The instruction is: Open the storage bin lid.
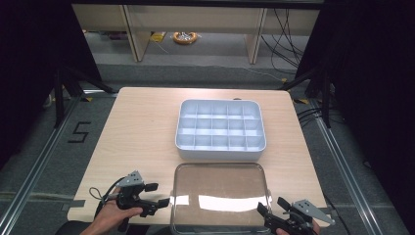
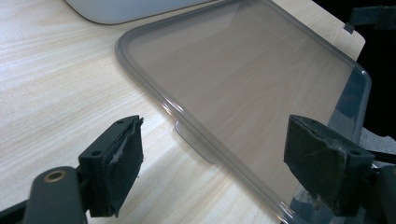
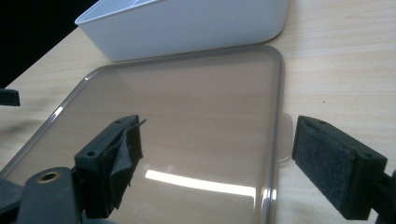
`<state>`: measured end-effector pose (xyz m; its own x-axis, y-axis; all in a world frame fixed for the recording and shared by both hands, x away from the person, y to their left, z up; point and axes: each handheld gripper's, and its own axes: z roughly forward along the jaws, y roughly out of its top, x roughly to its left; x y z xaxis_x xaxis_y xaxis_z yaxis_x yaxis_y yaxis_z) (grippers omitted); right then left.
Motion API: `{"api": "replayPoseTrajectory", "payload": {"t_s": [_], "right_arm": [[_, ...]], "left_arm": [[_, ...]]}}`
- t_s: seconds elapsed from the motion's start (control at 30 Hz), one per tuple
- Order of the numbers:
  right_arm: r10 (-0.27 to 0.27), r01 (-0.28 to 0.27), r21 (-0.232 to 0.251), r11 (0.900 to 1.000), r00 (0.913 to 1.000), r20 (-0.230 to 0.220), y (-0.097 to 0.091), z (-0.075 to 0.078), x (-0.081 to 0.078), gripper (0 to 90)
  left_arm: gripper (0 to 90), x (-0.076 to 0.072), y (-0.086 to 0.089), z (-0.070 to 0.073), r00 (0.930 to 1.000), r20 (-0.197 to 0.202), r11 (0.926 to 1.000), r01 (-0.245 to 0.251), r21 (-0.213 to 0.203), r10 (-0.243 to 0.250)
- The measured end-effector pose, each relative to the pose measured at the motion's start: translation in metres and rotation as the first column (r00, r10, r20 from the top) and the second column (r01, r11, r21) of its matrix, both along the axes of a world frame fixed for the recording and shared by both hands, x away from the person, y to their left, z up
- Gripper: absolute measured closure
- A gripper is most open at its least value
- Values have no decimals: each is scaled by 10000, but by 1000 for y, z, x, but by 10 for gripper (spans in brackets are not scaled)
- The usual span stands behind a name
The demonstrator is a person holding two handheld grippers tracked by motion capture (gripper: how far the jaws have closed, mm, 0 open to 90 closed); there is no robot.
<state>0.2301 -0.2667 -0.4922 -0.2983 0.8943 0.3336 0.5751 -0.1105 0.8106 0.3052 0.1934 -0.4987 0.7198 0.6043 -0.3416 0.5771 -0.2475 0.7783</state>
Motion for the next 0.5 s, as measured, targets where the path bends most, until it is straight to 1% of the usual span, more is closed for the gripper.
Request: {"api": "replayPoseTrajectory", "payload": {"t_s": [0.03,0.07,0.1,0.13,0.17,0.2,0.23,0.27,0.3,0.33,0.37,0.4,0.43,0.47,0.5], "right_arm": [[88,-86,202,9998,9999,-84,1,1,-2,169],[-2,8,256,9997,9997,-224,2,1,-4,169],[111,-111,226,9997,9999,-38,2,0,-4,169],[7,-5,107,9999,9999,-154,3,0,-5,169],[22,-22,49,10000,9999,-116,3,-1,-6,169],[95,-92,169,9998,9999,-134,3,-1,-6,169],[103,-104,-85,9999,9999,-29,1,-1,-7,169],[126,-126,-58,9999,9999,-57,1,0,-7,169],[-7,5,-45,10000,9994,-338,2,1,-9,169],[-50,52,97,9999,9998,-179,3,0,-9,169],[45,-51,-367,9993,9999,-156,0,0,-10,170],[27,-31,-146,9999,9996,-296,1,1,-11,169],[7,-9,-54,10000,9993,-368,2,1,-11,170],[125,-123,97,9999,9996,-239,2,0,-11,170],[61,-65,-151,9999,9997,-243,1,1,-12,170]], "left_arm": [[191,-1,0,0,10000,65,10000,-8,-78,8],[192,-2,0,0,10000,58,10000,-58,-40,58],[192,-3,0,1,9999,65,9999,-121,71,121],[192,-4,1,0,10000,-13,10000,44,-52,-44],[193,-4,1,0,10000,23,10000,36,-27,-36],[193,-5,1,-1,10000,9,10000,39,-44,-39],[193,-6,1,-1,10000,-22,10000,75,45,-75],[194,-7,1,-1,9999,-55,10000,92,30,-92],[194,-7,1,-1,9999,-25,9999,109,69,-109],[194,-9,1,-1,10000,46,10000,7,23,-7],[195,-9,1,-1,10000,25,10000,49,71,-50],[195,-10,1,-1,10000,28,10000,67,41,-67],[195,-11,1,-1,10000,15,10000,-13,79,13],[196,-11,0,-2,9998,125,9999,-131,-36,132],[197,-11,1,-1,10000,5,10000,13,59,-13]]}}
